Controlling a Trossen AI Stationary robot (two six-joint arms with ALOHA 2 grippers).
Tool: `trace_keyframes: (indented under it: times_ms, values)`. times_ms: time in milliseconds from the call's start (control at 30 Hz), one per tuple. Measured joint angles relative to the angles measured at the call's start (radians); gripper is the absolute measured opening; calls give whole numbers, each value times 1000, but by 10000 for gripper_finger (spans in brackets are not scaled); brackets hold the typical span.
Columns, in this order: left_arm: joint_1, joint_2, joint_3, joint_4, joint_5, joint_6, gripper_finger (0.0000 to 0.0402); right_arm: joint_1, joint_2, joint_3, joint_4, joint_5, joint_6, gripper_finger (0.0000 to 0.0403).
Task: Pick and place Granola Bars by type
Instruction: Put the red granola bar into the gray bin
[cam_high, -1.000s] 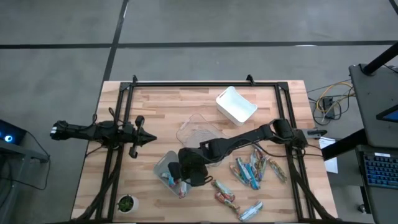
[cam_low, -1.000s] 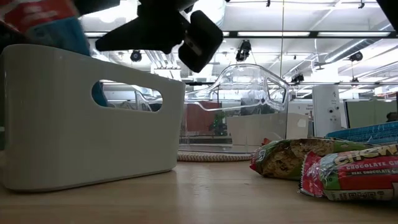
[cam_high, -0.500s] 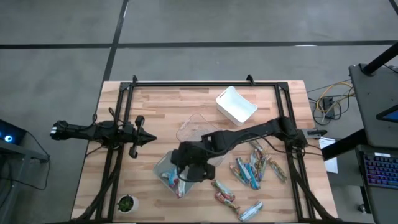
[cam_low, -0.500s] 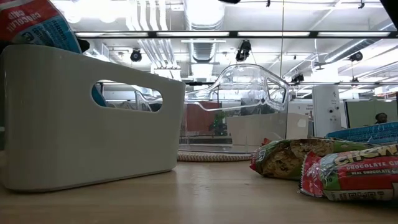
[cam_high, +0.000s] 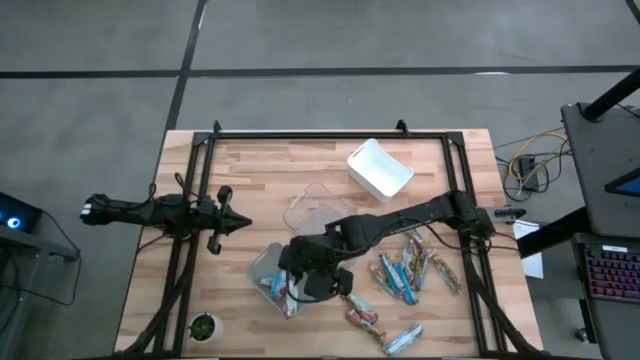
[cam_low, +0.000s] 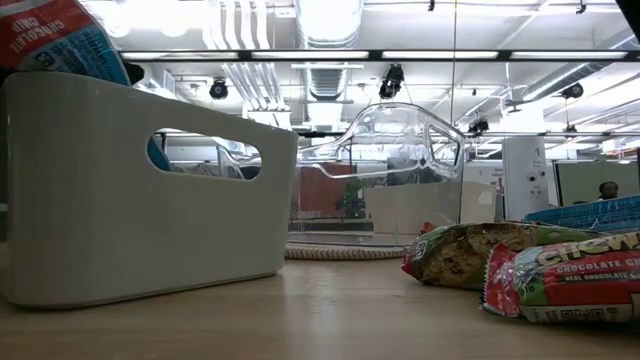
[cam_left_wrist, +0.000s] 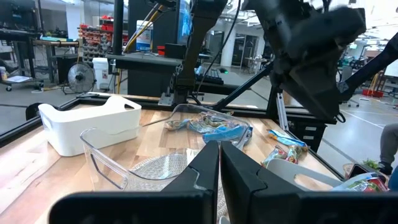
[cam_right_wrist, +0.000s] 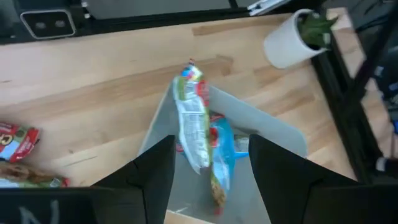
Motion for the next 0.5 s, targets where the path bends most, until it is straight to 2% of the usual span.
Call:
trace_keyframes:
  times_ms: [500]
  values:
    - [0,0,0,0,0,0,0,22,80,-4,106,-2,-38,194]
